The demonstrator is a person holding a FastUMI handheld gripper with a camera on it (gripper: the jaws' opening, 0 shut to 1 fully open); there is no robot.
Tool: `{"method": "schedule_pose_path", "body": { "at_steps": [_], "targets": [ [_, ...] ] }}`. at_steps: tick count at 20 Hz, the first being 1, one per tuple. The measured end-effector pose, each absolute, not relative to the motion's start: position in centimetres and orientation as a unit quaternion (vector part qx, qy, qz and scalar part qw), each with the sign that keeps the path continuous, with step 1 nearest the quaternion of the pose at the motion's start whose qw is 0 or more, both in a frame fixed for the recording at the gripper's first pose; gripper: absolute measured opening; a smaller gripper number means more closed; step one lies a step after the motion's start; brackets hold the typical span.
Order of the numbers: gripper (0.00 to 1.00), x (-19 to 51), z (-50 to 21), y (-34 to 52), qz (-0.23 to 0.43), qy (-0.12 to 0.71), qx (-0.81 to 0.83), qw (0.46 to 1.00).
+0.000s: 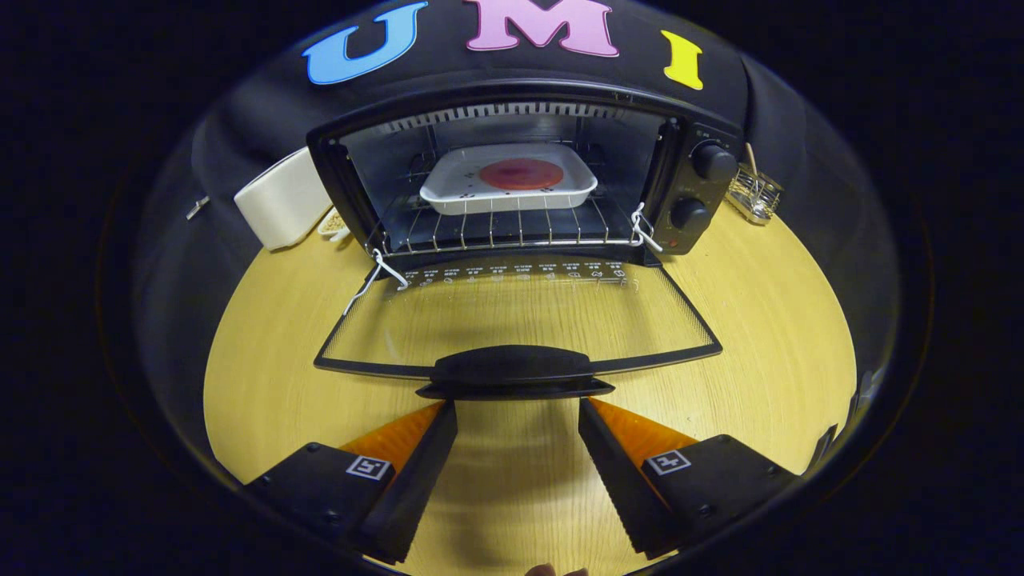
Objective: Open the toaster oven, put the food inside, and close the toaster oven door.
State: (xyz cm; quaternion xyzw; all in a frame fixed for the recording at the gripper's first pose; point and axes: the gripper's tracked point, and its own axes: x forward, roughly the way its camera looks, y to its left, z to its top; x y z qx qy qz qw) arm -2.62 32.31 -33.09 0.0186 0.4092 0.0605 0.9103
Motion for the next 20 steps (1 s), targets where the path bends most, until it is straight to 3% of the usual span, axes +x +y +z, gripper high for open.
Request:
{"method": "schedule_pose_path", "body": {
  "at_steps": [20],
  "targets": [
    [0.99,0.4,-19.6,32.4,0.101,0.240,0.024,0.965]
  ]
}}
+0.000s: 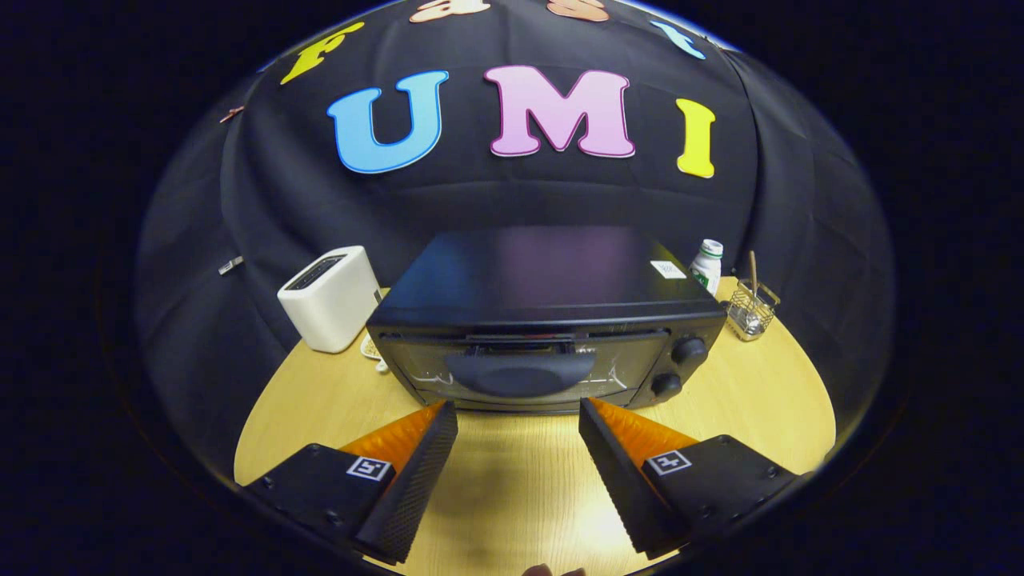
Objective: Open the toaster oven, put the food inside, and close the toaster oven door.
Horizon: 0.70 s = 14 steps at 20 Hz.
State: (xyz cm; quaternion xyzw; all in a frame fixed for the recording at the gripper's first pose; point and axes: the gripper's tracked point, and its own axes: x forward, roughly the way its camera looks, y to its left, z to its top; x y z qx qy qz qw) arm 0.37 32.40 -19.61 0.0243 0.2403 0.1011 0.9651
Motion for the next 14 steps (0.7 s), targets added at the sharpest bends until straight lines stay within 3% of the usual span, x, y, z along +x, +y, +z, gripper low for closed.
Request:
{"method": "schedule_pose_path", "body": {
  "at_steps": [14],
  "targets": [
    [0.99,-3.1,-7.7,28.0,0.131,0.110,0.001,0.985]
  ]
}}
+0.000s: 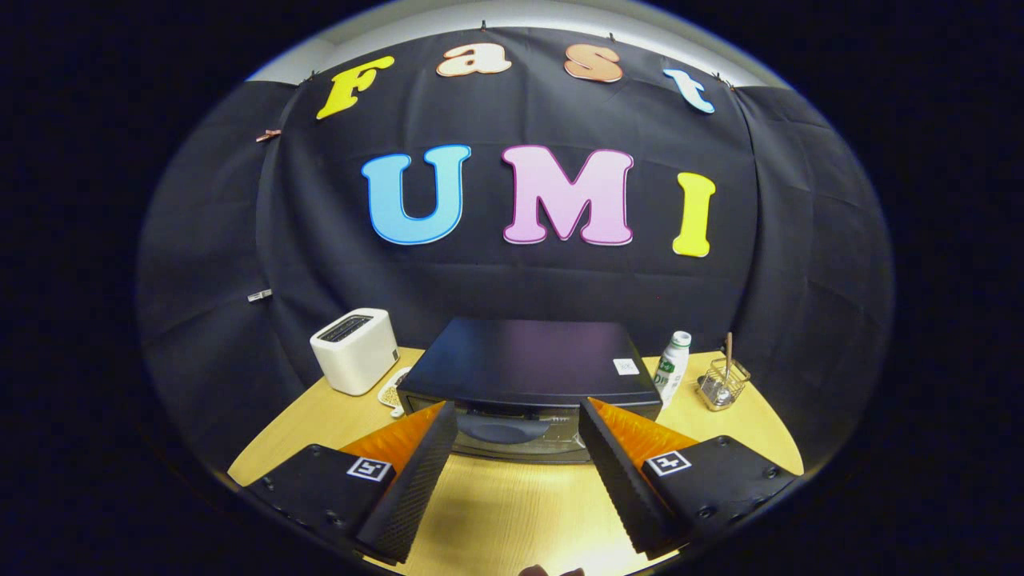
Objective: Open the toaster oven, put the food inside, and close the toaster oven door.
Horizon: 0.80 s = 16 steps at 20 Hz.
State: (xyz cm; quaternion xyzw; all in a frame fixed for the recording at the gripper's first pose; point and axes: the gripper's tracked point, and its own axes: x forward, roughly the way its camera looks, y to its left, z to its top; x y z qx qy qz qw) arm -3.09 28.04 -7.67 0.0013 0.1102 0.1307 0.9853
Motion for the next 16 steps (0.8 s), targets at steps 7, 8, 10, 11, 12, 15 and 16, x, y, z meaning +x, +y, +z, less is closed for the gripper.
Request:
{"method": "schedule_pose_path", "body": {
  "at_steps": [7,8,10,11,12,15,16],
  "targets": [
    [1.00,-4.5,-0.7,22.8,0.104,0.033,0.008,0.994],
    [1.00,-4.5,0.3,21.8,0.095,0.019,0.009,0.995],
    [0.99,-4.8,1.8,20.0,0.081,0.000,0.006,0.997],
    [0.99,-4.9,2.5,19.0,0.074,-0.009,0.003,0.997],
    [0.99,-5.1,3.1,18.0,0.065,-0.016,-0.001,0.998],
    [0.99,-5.5,4.1,15.9,0.047,-0.029,0.016,0.998],
    [0.99,-5.5,4.2,15.1,0.041,-0.028,0.024,0.998]
  ]
}}
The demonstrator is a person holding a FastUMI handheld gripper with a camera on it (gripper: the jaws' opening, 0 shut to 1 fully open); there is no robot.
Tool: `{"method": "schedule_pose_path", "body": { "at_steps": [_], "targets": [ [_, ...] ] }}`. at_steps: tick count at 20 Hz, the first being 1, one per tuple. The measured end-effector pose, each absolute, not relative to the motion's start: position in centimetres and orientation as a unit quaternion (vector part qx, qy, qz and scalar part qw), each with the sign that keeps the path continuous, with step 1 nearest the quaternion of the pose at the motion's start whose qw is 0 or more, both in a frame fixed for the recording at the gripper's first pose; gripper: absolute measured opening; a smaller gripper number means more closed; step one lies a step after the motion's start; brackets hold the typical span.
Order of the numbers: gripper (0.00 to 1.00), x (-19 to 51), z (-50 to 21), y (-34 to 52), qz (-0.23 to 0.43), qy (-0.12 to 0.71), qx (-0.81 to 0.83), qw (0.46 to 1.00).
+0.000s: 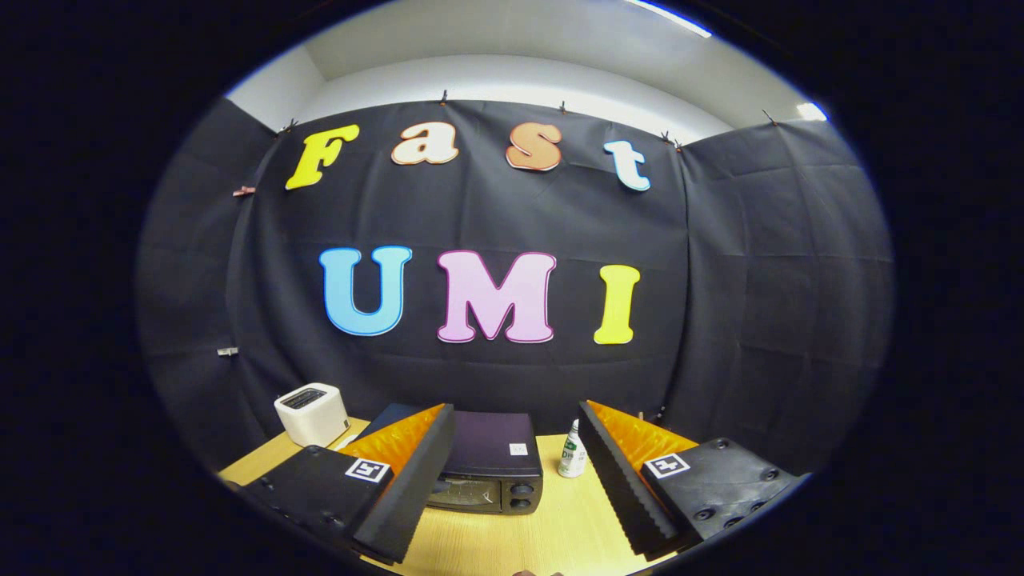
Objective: Open the toaster oven, put the food inside, and close the toaster oven door.
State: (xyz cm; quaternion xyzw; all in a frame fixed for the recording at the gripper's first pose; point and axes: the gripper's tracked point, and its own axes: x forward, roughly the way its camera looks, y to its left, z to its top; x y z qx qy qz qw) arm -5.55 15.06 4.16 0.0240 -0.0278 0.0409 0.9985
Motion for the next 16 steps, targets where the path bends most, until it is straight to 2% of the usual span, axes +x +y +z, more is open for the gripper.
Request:
{"method": "schedule_pose_path", "body": {
  "at_steps": [8,16],
  "targets": [
    [0.99,-5.2,2.4,10.4,0.008,-0.011,0.045,0.999],
    [0.99,-5.1,2.5,9.6,0.003,-0.015,0.040,0.999]
  ]
}}
